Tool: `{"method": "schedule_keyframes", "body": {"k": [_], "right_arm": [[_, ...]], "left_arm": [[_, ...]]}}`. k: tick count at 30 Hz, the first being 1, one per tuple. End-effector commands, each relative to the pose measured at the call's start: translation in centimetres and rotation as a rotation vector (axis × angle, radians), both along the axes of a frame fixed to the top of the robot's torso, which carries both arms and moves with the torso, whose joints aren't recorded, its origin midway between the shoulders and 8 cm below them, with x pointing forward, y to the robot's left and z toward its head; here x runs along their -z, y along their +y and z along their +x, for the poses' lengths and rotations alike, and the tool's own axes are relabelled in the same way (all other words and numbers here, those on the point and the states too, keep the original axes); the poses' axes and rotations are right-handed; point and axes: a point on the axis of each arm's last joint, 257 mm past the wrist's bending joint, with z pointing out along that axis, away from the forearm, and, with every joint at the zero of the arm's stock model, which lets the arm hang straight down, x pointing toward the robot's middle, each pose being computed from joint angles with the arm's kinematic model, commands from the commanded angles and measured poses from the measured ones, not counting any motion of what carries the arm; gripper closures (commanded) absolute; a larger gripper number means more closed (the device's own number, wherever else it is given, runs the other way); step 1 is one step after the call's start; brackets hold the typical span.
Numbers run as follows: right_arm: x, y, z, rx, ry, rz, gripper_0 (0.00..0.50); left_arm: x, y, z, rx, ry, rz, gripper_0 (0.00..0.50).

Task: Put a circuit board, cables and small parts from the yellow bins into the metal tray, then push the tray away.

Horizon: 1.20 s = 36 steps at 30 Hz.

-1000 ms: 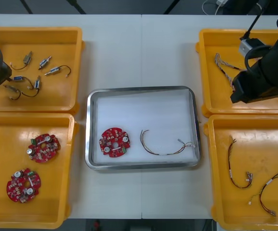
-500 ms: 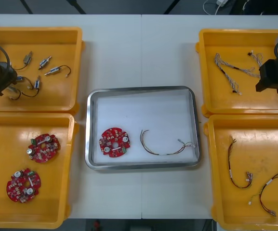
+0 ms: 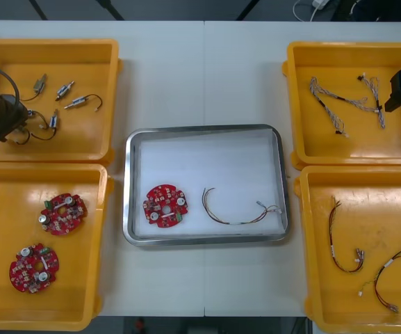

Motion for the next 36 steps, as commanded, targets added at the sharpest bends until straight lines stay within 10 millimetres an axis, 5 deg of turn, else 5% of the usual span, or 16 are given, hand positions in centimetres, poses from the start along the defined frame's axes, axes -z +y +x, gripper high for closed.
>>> {"method": "schedule_keyframes", "body": {"k": [1,4,7,11,12,19,25,36], "right_arm": [[-3.7,1.0,3.5,-0.014,-0.112,0.019,0.000],[-3.5,0.7,4.9,-0.010,-0.149,0.004,0.000],[-3.6,0.2,6.4,-0.011,-0.190,-0.033,0.000],[-3.8,-1.0,8.0,0.006,-0.235,-0.065,0.000],[-3.9,-1.4,8.3,0.010,-0.243,-0.077,0.000],[-4.3,-3.4,9.9,0.032,-0.295,-0.127,0.000],[-4.1,-3.0,11.6,0.029,-0.341,-0.123,0.000],[-1.8,-2.5,13.5,0.036,-0.396,-0.113,0.000]], "left_arm": [[1.6,0.1,-0.4,0.000,0.014,0.021,0.000],[1.6,-0.1,-0.4,0.002,0.014,0.017,0.046],[1.7,-0.1,-0.4,0.002,0.015,0.015,0.192],[1.6,-0.1,-0.3,0.001,0.012,0.018,0.464],[1.6,-0.1,-0.3,0.002,0.013,0.018,0.493],[1.5,0.2,-0.3,0.007,0.012,0.035,0.500],[0.5,0.9,-0.1,0.018,0.001,0.053,0.500],[-6.1,0.8,-2.8,0.129,0.064,0.055,0.500]]}}
